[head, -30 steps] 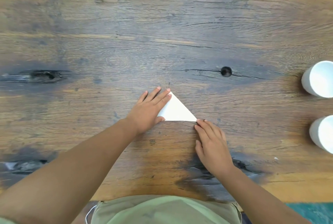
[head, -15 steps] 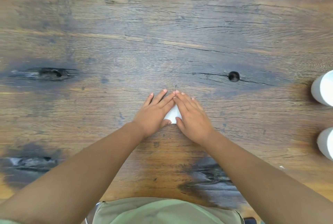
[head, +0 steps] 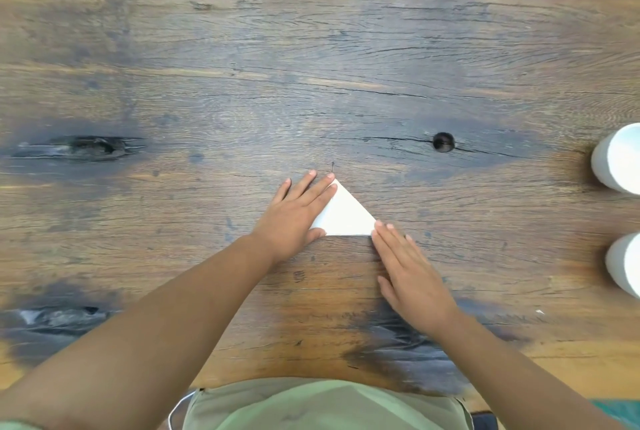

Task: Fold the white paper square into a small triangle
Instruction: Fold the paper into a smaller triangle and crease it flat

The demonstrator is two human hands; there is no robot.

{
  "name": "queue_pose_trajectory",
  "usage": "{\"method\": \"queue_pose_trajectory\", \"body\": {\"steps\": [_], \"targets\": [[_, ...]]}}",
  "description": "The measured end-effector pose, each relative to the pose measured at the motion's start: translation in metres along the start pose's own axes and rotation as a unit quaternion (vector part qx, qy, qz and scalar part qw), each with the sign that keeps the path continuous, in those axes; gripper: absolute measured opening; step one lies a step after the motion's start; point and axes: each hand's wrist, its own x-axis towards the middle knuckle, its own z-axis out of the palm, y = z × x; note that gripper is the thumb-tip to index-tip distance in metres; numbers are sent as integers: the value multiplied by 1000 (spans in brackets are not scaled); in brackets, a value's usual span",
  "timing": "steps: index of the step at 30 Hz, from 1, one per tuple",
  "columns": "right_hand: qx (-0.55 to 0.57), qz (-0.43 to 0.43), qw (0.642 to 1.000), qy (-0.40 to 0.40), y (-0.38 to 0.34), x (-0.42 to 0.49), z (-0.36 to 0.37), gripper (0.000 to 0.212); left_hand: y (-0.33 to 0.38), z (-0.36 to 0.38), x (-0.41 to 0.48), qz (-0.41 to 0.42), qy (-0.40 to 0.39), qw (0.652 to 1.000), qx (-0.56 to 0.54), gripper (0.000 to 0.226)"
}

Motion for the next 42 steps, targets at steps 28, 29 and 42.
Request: {"method": "queue_pose_trajectory", "body": {"steps": [28,29,42], "targets": [[-58,-58,997,6,-34,105,-25,75,16,9,-19,-68,17,996,-45,63],[-58,-59,997,6,-34,105,-24,75,17,11,-20,-70,19,997,-39,63],[-51,-50,997,7,-36,106,-24,74,-3,43,-102,-84,21,996,2,62]]}}
